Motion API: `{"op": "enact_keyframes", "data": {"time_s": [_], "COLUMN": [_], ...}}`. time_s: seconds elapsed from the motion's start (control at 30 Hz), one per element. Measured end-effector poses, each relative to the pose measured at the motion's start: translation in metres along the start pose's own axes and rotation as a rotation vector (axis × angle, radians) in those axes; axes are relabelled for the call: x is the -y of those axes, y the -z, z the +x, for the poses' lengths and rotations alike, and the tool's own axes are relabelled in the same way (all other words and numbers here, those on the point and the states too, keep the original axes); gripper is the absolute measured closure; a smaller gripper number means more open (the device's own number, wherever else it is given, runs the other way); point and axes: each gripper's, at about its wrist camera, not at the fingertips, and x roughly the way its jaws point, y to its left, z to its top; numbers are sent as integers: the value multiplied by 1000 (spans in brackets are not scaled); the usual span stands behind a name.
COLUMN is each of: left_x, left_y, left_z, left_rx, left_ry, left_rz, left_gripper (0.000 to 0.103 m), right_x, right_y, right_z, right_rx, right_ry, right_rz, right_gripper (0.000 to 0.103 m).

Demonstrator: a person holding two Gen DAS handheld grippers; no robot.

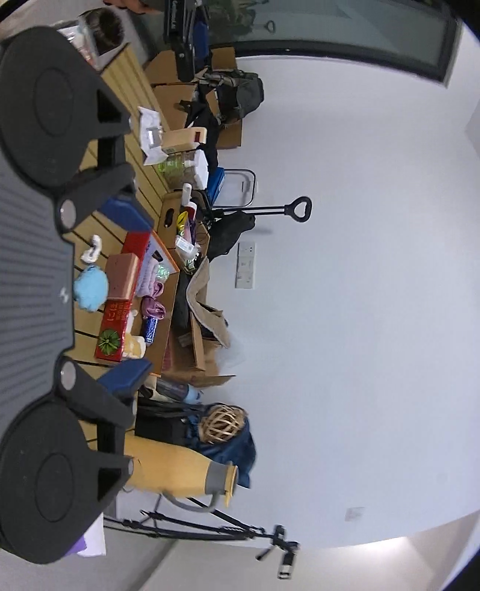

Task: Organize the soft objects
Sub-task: 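Withdraw both open grippers from the box back toward the table, then grasp the light-blue fluffy ball with the left gripper while the right gripper grasps it too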

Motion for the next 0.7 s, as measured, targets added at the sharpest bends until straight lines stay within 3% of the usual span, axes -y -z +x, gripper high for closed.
{"op": "enact_keyframes", "data": {"time_s": [0.13,0.3,0.5,0.7], "left_x": [-6,-9,-3,11], "left_y": [27,36,56,72], "left_z": [-20,-5,45,108], "left_rx": [10,-30,-136,-225], "left_ry": [-15,-1,43,81], "left_rz": [-39,-23,-55,-55], "left_gripper": [0,0,0,0], "right_x": [-22,-29,-22,-10], "right_y": [43,66,76,95], "right_z": [-25,-23,20,88], "right_rx": [19,-41,-76,-175], "right_ry": [82,31,0,-4], "right_rz": [-11,0,48,104], "right_gripper": [20,20,20,20]}}
